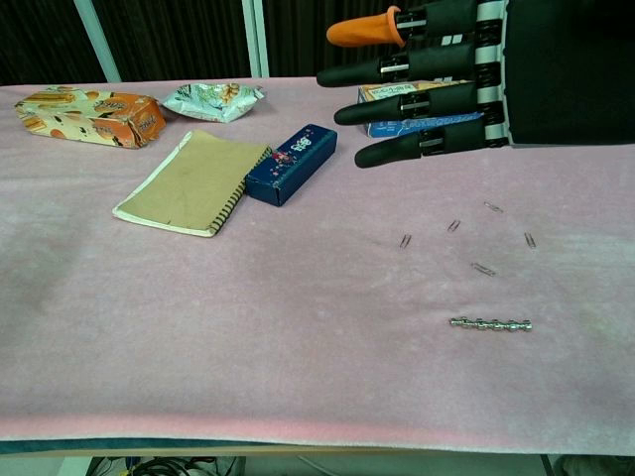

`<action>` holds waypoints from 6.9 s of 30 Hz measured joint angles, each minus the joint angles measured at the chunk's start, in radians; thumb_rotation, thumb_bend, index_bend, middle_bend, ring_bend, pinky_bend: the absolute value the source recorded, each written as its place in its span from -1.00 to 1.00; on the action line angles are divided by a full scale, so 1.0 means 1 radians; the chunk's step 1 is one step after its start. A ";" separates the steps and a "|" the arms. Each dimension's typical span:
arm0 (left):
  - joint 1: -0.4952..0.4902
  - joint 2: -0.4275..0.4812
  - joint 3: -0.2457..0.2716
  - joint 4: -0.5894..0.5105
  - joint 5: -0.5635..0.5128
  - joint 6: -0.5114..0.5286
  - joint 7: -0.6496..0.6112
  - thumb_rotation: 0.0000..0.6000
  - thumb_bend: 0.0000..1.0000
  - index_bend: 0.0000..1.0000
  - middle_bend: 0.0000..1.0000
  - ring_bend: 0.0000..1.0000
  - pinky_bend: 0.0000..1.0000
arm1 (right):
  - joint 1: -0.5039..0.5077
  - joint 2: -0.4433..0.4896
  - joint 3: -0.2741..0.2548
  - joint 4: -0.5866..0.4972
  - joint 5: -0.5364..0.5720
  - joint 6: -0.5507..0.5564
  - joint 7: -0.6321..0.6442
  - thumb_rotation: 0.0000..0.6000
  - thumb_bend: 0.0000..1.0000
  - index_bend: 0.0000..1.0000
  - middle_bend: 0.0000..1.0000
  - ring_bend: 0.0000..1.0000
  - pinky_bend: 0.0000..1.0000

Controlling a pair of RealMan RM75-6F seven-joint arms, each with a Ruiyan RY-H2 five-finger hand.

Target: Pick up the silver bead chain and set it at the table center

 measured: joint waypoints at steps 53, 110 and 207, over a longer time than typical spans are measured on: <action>-0.016 -0.015 0.003 -0.015 -0.022 -0.041 0.066 1.00 -0.56 -0.83 -1.00 -1.00 -1.00 | 0.052 0.009 -0.478 0.006 -0.528 0.873 -0.672 0.92 -0.57 -0.71 -1.00 -0.89 -0.59; -0.017 -0.012 0.000 -0.016 -0.037 -0.043 0.068 1.00 -0.56 -0.83 -1.00 -1.00 -1.00 | 0.217 -0.505 -0.908 0.268 -0.480 1.640 -0.991 0.92 -0.55 0.11 -0.99 -0.88 -0.59; -0.022 -0.016 -0.004 -0.018 -0.056 -0.056 0.086 1.00 -0.56 -0.78 -1.00 -1.00 -1.00 | 0.266 -0.511 -0.932 0.291 -0.418 1.646 -0.953 0.95 -0.43 0.20 -0.99 -0.88 -0.58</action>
